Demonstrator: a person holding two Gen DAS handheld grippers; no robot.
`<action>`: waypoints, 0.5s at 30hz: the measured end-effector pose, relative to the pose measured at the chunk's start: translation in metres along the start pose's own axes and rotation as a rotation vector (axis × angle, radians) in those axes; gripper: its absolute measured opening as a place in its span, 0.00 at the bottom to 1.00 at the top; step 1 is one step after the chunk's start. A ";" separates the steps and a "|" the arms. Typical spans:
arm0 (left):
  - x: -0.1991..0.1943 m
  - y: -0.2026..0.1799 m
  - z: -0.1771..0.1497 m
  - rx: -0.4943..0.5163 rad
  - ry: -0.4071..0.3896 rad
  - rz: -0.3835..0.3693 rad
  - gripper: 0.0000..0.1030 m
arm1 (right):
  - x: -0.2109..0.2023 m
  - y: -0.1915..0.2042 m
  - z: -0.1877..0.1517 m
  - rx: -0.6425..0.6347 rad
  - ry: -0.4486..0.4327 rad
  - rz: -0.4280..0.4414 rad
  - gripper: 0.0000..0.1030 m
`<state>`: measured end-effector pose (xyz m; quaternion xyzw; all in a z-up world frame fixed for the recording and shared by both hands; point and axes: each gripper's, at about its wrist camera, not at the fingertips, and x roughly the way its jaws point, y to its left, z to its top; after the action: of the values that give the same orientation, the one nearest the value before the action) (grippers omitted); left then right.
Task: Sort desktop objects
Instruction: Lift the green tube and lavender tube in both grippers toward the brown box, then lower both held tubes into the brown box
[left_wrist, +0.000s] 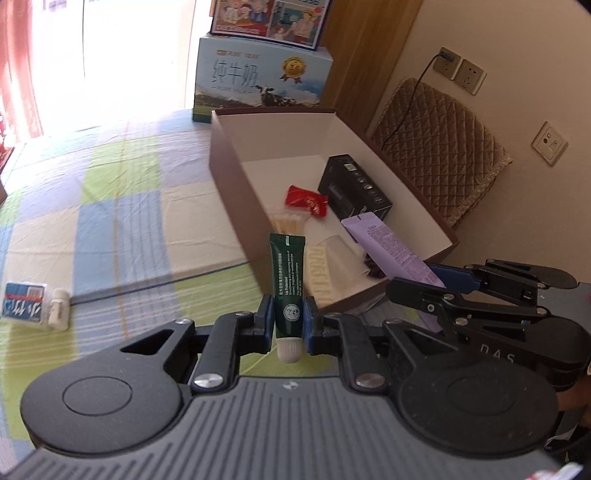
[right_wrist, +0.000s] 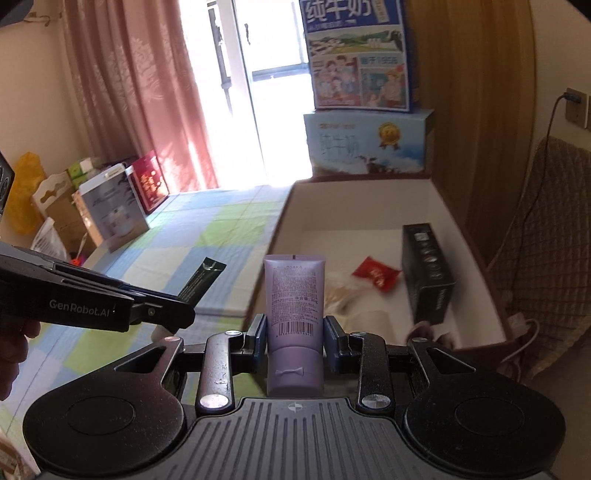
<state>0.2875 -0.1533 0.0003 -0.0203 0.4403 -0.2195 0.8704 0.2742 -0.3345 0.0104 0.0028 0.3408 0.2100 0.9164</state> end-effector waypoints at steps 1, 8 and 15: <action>0.005 -0.005 0.006 0.005 -0.001 -0.006 0.12 | 0.002 -0.006 0.003 -0.003 -0.002 -0.004 0.29; 0.046 -0.034 0.043 0.030 0.009 0.002 0.12 | 0.034 -0.047 0.024 -0.011 0.023 -0.046 0.29; 0.093 -0.044 0.076 0.038 0.045 0.039 0.12 | 0.073 -0.079 0.045 -0.021 0.061 -0.065 0.29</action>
<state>0.3785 -0.2427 -0.0133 0.0097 0.4557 -0.2113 0.8646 0.3828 -0.3724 -0.0123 -0.0244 0.3665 0.1836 0.9118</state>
